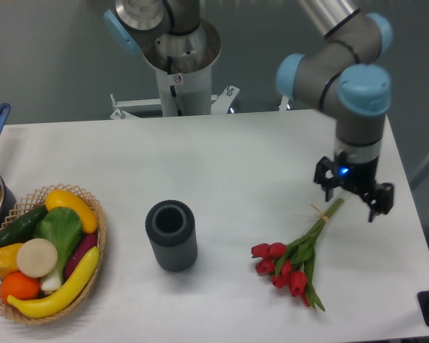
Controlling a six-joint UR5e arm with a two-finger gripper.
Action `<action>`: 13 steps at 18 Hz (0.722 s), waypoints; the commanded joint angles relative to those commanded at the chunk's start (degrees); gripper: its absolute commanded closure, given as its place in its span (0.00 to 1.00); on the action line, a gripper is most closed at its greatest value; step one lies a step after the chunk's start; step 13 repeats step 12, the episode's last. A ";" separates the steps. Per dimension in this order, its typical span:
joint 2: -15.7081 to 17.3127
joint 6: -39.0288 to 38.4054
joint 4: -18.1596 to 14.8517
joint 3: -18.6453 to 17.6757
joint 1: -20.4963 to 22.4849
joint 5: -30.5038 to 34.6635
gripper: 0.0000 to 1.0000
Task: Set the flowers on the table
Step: 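Open the gripper to release the tulips and lift it away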
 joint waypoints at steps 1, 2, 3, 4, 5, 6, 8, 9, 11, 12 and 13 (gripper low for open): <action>0.09 1.67 -0.09 -0.18 0.61 0.00 0.00; 0.09 3.60 -0.26 -0.44 1.23 -0.09 0.00; 0.44 6.05 -0.88 -0.70 1.93 -0.26 0.00; 0.96 8.86 -1.75 -0.88 2.81 -0.61 0.00; 1.14 11.24 -2.54 -0.97 3.51 -0.79 0.00; 1.32 13.09 -3.16 -1.23 4.04 -0.88 0.00; 2.10 16.43 -3.52 -2.11 5.44 -1.23 0.00; 2.20 17.84 -3.52 -2.55 5.89 -2.01 0.00; 2.55 19.44 -3.52 -3.16 6.85 -3.60 0.00; 2.55 19.44 -3.52 -3.51 7.03 -3.95 0.00; 2.55 19.44 -3.52 -3.51 7.03 -3.95 0.00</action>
